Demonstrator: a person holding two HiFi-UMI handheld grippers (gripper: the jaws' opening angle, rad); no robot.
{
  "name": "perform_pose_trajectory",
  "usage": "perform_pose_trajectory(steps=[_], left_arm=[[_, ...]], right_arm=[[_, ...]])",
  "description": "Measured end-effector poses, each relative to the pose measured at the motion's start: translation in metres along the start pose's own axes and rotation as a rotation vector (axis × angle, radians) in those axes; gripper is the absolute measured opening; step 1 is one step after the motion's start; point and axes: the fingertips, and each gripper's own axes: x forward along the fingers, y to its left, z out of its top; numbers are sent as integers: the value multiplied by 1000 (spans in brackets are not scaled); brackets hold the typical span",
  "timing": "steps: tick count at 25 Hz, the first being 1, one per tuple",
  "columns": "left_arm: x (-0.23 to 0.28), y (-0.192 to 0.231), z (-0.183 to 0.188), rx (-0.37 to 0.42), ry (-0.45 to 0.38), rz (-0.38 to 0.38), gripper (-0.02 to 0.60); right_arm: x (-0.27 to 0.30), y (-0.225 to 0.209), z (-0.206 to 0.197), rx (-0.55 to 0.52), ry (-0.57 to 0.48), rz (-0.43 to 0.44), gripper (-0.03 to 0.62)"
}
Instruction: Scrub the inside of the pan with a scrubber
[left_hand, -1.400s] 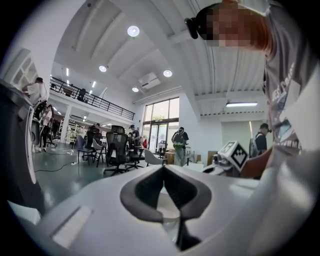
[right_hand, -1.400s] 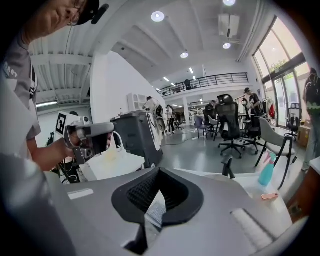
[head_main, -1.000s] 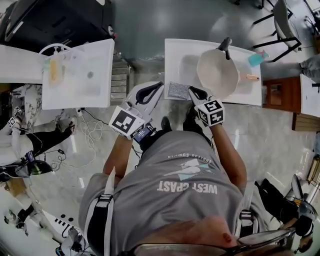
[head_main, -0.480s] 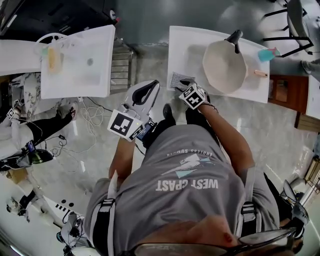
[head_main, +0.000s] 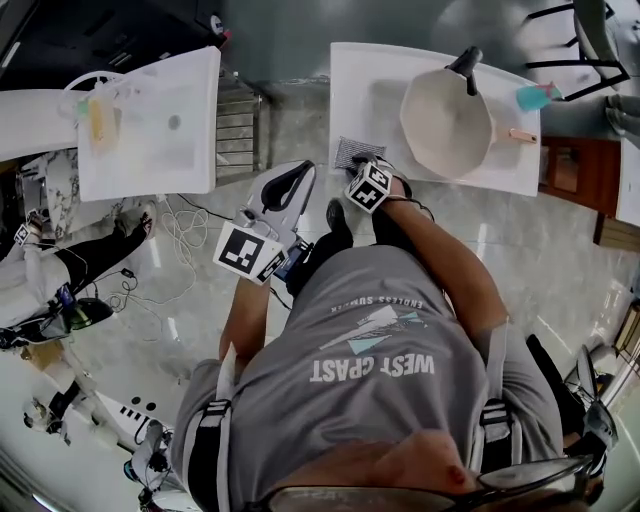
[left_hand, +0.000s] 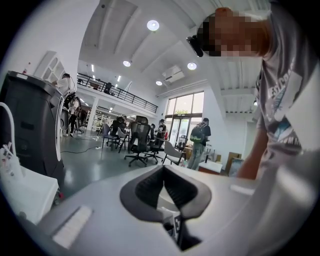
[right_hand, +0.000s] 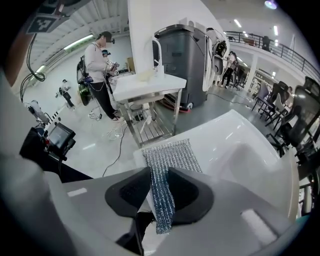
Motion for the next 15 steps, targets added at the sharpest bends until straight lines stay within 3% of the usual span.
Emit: perform_pose_trajectory(steps=[5, 7, 11, 15], left_arm=[[3, -3, -1, 0, 6, -21, 3], [9, -5, -1, 4, 8, -31, 3], [22, -10, 2, 7, 14, -50, 3], [34, -15, 3, 8, 23, -72, 3]], right_arm=[[-4, 1, 6, 60, 3, 26, 17], [-16, -3, 11, 77, -32, 24, 9], [-79, -17, 31, 140, -199, -7, 9], [-160, -56, 38, 217, -369, -119, 11]])
